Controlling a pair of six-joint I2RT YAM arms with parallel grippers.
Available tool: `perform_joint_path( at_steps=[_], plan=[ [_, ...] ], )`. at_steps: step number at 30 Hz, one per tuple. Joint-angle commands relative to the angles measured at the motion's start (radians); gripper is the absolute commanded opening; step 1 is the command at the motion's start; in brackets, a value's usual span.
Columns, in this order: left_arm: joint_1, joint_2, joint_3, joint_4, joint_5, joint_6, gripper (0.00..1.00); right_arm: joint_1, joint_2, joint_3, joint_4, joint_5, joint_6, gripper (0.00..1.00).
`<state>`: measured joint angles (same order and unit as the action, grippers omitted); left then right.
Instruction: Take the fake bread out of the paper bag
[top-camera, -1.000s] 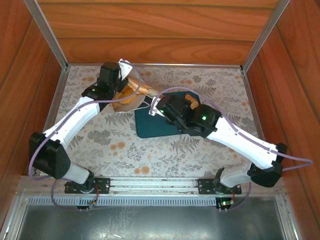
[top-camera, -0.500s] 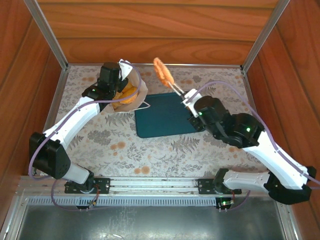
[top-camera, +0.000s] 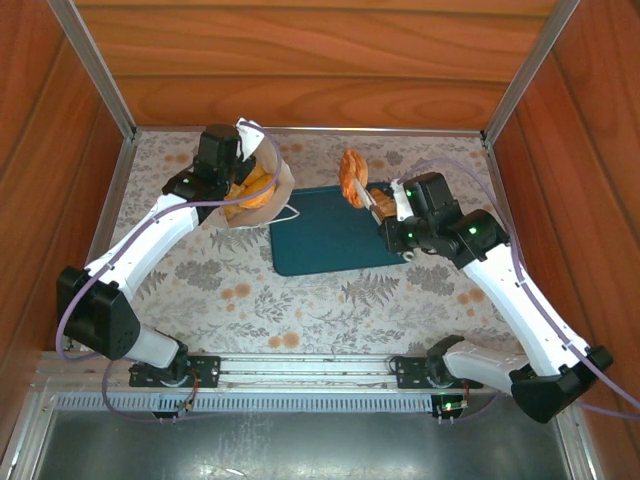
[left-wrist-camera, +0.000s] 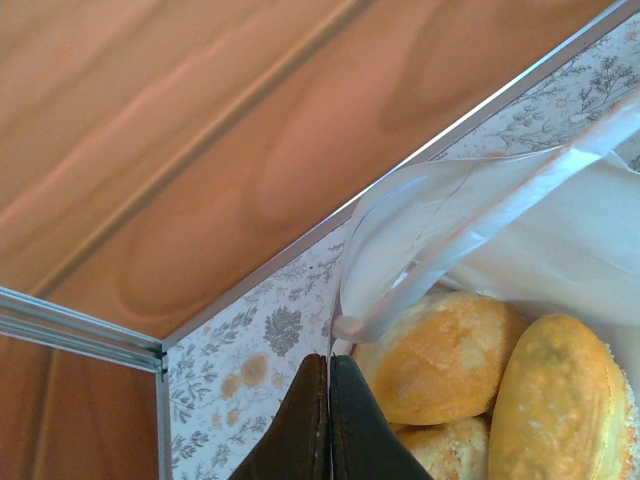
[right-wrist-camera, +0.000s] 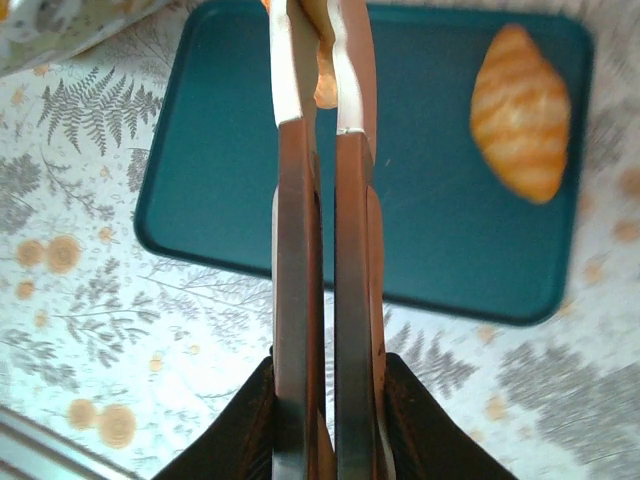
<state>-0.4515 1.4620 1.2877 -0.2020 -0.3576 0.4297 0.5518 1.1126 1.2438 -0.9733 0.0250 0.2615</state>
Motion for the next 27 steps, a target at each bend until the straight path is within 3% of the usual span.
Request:
perform_joint_path(
  at_steps=[1, 11, 27],
  plan=[
    [0.009, -0.025, 0.007, 0.022, 0.008, -0.011, 0.00, -0.085, -0.015, -0.067, 0.125, -0.232, 0.113, 0.23],
    [0.008, -0.019, 0.011, 0.022, 0.008, -0.016, 0.00, -0.252, 0.067, -0.245, 0.350, -0.528, 0.220, 0.22],
    [0.008, -0.006, 0.017, 0.022, 0.009, -0.016, 0.00, -0.321, 0.245, -0.297, 0.469, -0.632, 0.249, 0.26]
  ],
)
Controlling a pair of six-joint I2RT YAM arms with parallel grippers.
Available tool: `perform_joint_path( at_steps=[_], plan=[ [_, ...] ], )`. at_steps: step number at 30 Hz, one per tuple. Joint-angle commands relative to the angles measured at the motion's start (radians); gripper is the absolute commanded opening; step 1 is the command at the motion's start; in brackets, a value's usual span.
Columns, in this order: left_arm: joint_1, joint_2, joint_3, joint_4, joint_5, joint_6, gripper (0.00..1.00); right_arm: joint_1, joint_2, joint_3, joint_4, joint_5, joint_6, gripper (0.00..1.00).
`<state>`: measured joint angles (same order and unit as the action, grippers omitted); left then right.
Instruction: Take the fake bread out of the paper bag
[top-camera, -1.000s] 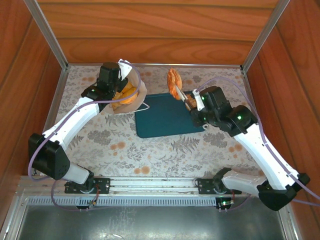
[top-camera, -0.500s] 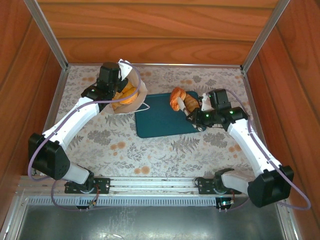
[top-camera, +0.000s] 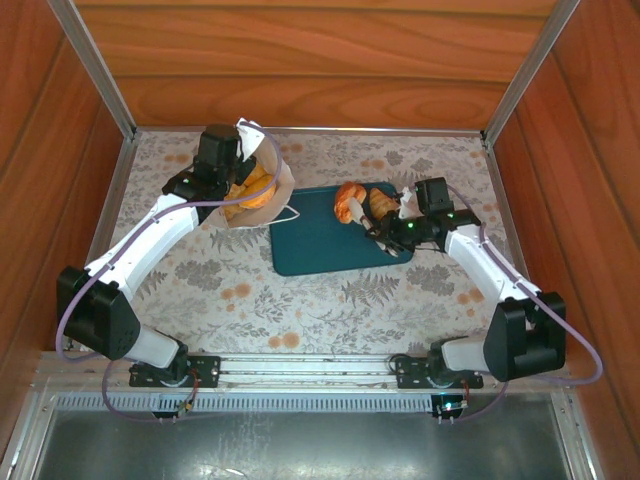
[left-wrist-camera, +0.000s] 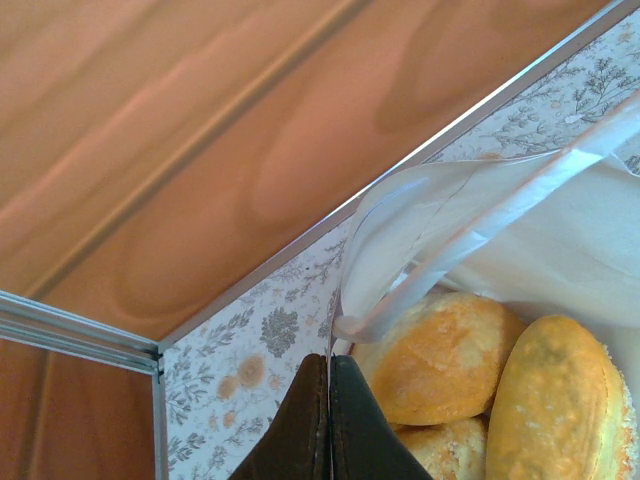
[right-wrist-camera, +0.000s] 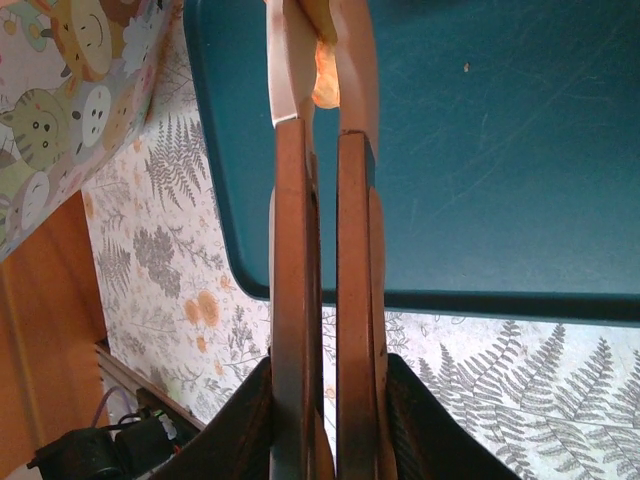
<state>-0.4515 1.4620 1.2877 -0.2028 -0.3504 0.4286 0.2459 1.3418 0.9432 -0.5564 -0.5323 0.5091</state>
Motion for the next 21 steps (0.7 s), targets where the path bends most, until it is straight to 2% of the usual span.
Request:
perform_joint_path(
  at_steps=[1, 8, 16, 21],
  plan=[
    [0.008, -0.006, 0.016, 0.022, 0.002, -0.014, 0.00, -0.019, 0.027, 0.006, 0.052, -0.083, 0.000, 0.26],
    [0.009, -0.005, 0.015, 0.022, -0.003, -0.010, 0.00, -0.039, 0.078, 0.000, 0.046, -0.088, 0.000, 0.30],
    [0.010, 0.001, 0.018, 0.022, -0.003, -0.010, 0.00, -0.052, 0.082, -0.004, 0.009, -0.050, -0.009, 0.41],
    [0.008, 0.001, 0.018, 0.022, -0.001, -0.011, 0.00, -0.067, 0.068, -0.022, 0.007, -0.025, 0.001, 0.41]
  ],
)
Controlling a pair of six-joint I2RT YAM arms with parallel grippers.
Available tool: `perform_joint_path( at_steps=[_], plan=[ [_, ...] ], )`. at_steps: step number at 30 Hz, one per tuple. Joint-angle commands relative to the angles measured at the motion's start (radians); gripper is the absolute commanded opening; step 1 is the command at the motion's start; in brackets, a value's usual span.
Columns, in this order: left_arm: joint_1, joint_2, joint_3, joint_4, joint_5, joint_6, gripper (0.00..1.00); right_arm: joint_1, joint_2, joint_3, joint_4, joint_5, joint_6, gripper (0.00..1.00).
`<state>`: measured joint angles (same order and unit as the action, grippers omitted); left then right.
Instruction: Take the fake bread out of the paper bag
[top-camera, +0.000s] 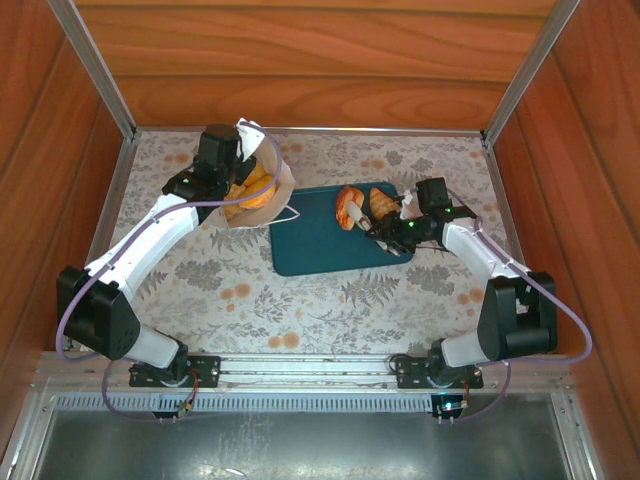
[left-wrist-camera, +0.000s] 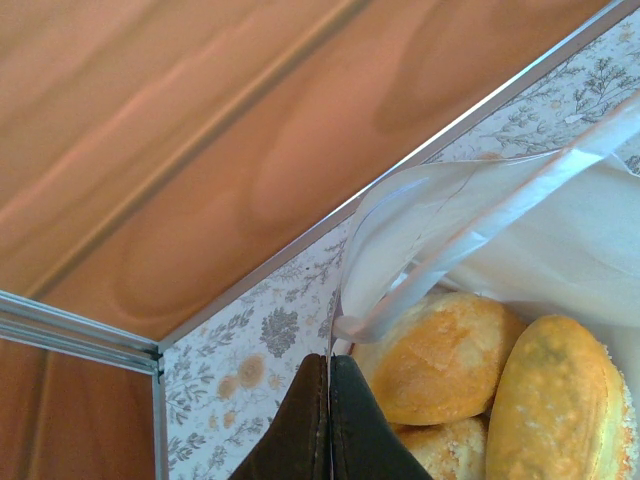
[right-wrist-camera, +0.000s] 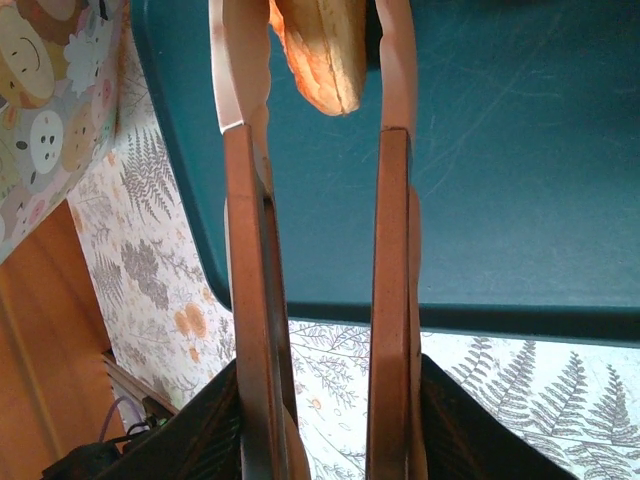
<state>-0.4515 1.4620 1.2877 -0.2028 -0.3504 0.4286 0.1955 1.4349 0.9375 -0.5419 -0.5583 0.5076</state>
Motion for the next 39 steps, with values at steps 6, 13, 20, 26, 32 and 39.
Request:
perform_joint_path(
  at_steps=[6, 13, 20, 26, 32, 39],
  plan=[
    [0.009, 0.001, 0.019, 0.022, -0.001, -0.010, 0.00, -0.036, -0.019, -0.038, 0.000, -0.009, 0.015, 0.42],
    [0.009, 0.005, 0.023, 0.021, -0.001, -0.008, 0.00, -0.052, -0.052, -0.046, -0.035, 0.014, 0.007, 0.46],
    [0.010, 0.005, 0.024, 0.021, 0.002, -0.010, 0.00, -0.056, -0.072, -0.054, -0.049, 0.009, -0.004, 0.45],
    [0.008, 0.008, 0.025, 0.020, -0.001, -0.010, 0.00, -0.057, -0.072, -0.078, -0.005, -0.037, 0.017, 0.41],
    [0.009, 0.011, 0.026, 0.021, -0.004, -0.010, 0.00, -0.052, -0.086, -0.094, 0.015, -0.063, 0.035, 0.40],
    [0.009, 0.014, 0.024, 0.022, -0.005, -0.010, 0.00, -0.038, -0.100, -0.109, 0.035, -0.078, 0.049, 0.36]
  ],
)
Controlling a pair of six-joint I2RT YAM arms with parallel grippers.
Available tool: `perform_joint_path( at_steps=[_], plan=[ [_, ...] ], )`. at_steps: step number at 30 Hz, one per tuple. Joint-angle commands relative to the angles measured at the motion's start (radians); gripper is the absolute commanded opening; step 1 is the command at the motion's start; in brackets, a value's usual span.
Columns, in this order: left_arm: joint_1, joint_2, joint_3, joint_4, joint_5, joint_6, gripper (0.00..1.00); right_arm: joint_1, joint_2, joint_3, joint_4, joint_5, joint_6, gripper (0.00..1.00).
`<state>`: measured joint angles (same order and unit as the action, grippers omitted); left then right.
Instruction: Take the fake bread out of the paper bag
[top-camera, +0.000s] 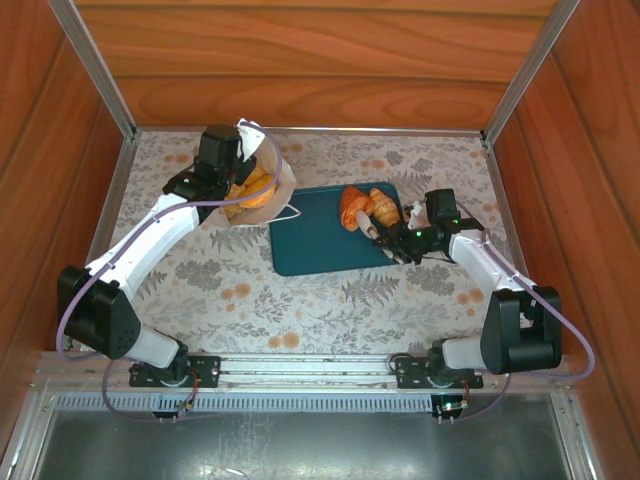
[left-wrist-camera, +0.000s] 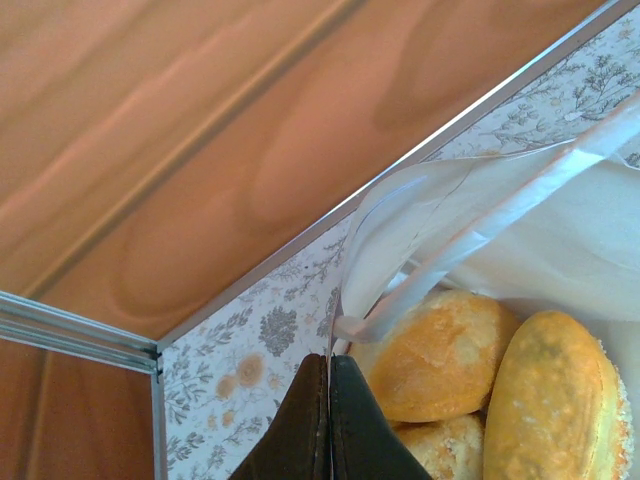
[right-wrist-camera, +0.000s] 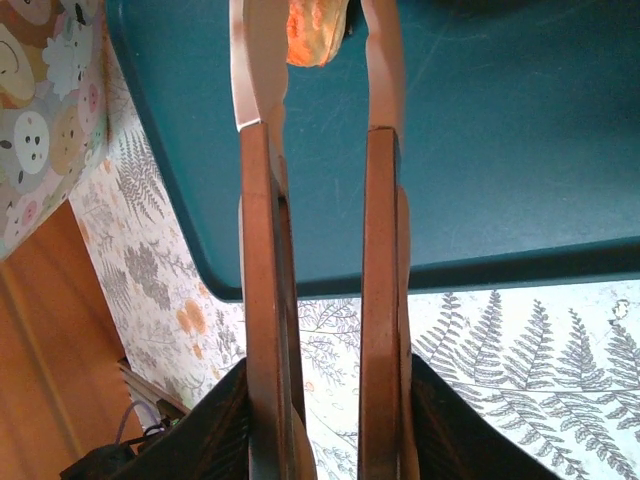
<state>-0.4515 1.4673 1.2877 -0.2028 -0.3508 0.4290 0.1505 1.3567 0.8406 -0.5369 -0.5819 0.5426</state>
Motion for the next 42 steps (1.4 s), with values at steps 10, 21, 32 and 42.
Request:
perform_joint_path(
  at_steps=[10, 21, 32, 42],
  plan=[
    [0.007, 0.001, 0.021, 0.021, -0.013, -0.006, 0.00, 0.070, -0.023, -0.016, 0.069, -0.063, 0.060, 0.35],
    [0.007, 0.002, 0.024, 0.021, -0.007, -0.009, 0.00, 0.075, -0.089, -0.013, -0.041, 0.030, 0.034, 0.41],
    [0.006, -0.019, 0.007, 0.019, 0.005, -0.018, 0.00, 0.074, -0.180, 0.065, -0.215, 0.133, -0.026, 0.40],
    [-0.006, -0.046, -0.025, 0.027, 0.028, -0.024, 0.00, 0.147, -0.266, 0.271, -0.304, 0.071, -0.058, 0.42]
  ],
)
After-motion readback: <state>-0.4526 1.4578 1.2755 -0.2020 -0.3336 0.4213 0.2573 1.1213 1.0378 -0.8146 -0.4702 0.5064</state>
